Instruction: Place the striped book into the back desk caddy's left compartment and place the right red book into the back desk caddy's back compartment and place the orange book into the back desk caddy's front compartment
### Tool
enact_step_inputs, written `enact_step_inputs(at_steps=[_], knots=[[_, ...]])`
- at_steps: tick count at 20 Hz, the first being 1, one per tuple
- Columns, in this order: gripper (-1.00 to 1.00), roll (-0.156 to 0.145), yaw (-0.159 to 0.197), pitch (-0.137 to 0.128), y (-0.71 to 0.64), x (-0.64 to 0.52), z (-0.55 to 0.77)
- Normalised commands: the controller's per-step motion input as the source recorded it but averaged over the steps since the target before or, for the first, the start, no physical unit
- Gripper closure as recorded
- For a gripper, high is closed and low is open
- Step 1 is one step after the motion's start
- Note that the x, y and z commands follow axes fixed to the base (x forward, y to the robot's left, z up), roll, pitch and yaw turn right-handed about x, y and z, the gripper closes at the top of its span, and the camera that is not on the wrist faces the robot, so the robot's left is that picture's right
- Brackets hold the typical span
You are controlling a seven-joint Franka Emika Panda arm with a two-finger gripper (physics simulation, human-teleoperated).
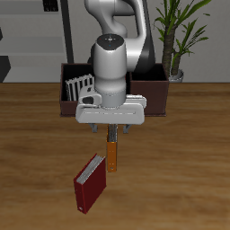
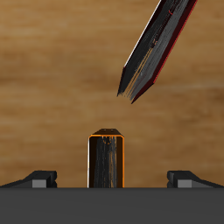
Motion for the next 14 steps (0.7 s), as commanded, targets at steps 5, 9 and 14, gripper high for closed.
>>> enact_step_inputs(at_steps=[5,9,14], knots=[[-1.0,-0.007,-0.002,0.032,0.0,0.12,-0.22],[-1.0,-0.004,0.011,0.025,0.01,0.03,-0.18],[-1.0,0.02,-0.006,0.021,0.07,-0.07,-0.16]])
